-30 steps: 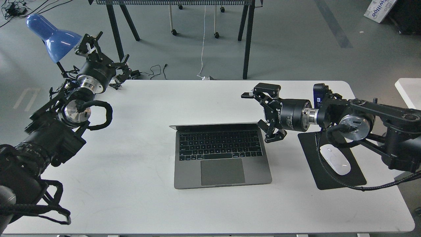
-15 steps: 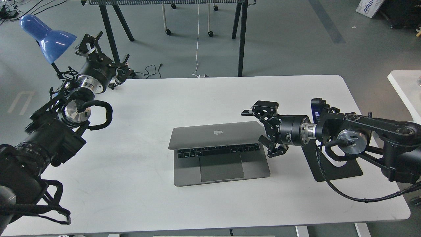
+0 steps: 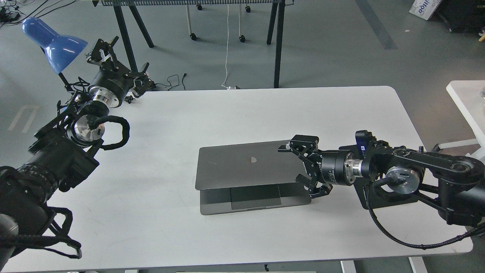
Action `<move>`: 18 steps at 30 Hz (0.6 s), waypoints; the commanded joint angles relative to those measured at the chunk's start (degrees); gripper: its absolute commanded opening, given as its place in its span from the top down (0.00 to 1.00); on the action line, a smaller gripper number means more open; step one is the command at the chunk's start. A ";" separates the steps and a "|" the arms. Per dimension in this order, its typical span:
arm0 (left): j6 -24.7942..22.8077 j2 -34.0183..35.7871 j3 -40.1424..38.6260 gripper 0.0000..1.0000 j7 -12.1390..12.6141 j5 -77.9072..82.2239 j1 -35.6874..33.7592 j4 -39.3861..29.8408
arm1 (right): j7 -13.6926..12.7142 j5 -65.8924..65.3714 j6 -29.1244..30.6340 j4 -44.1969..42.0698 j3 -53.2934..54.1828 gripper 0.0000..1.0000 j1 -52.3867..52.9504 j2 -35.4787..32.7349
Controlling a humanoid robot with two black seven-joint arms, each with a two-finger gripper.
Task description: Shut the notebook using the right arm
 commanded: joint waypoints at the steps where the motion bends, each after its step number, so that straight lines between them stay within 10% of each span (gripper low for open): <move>1: 0.00 0.08 0.00 0.00 -0.02 0.00 0.00 0.00 | 0.08 -1.83 -0.04 -0.16 -0.01 0.00 -1.87 0.34; 18: 0.00 -0.01 0.00 0.00 -0.02 0.00 0.00 0.00 | 0.61 -4.20 -0.39 -6.31 1.04 0.00 -7.59 6.66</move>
